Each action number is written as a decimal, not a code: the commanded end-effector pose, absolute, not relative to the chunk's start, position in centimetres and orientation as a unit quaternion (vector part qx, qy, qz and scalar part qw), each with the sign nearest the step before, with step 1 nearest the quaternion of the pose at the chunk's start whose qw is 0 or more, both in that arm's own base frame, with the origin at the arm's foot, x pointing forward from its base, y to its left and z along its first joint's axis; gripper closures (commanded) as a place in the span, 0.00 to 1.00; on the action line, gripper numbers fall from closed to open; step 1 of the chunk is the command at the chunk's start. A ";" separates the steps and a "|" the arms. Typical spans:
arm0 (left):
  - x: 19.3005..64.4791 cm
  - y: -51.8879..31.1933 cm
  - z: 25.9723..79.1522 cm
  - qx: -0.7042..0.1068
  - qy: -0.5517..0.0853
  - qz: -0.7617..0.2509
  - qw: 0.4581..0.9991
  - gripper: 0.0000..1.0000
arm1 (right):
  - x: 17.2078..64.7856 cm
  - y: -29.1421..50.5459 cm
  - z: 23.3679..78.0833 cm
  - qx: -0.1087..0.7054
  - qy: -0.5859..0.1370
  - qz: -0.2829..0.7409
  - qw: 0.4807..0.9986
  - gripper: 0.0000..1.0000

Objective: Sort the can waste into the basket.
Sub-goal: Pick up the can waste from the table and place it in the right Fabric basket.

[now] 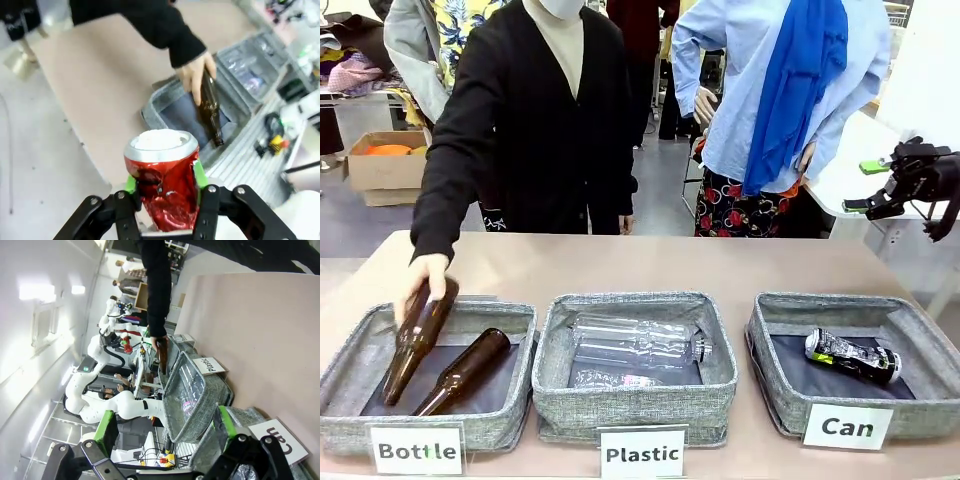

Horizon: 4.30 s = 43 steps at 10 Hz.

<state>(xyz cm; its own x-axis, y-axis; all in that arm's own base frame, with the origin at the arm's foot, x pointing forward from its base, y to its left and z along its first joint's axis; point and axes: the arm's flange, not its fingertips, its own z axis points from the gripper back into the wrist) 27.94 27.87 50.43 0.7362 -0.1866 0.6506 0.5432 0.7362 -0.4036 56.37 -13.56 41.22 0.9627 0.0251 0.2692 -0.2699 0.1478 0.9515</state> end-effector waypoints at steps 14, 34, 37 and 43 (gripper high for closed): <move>35.7 -1.6 56.0 -0.214 -0.225 -0.373 0.875 1.00 | 56.4 -13.6 41.5 0.647 -0.096 0.107 0.749 0.00; 38.0 -52.8 50.3 -0.158 -0.300 -0.720 0.606 0.53 | 46.7 -23.4 42.1 0.551 -0.070 0.031 0.831 0.00; 35.8 -63.1 51.4 -0.168 -0.289 -0.746 0.576 0.53 | 41.2 -28.7 41.7 0.536 -0.104 -0.006 0.838 0.00; 35.8 -69.7 49.1 -0.134 -0.284 -0.741 0.594 0.53 | 38.3 -31.2 40.9 0.538 -0.114 -0.008 0.835 0.00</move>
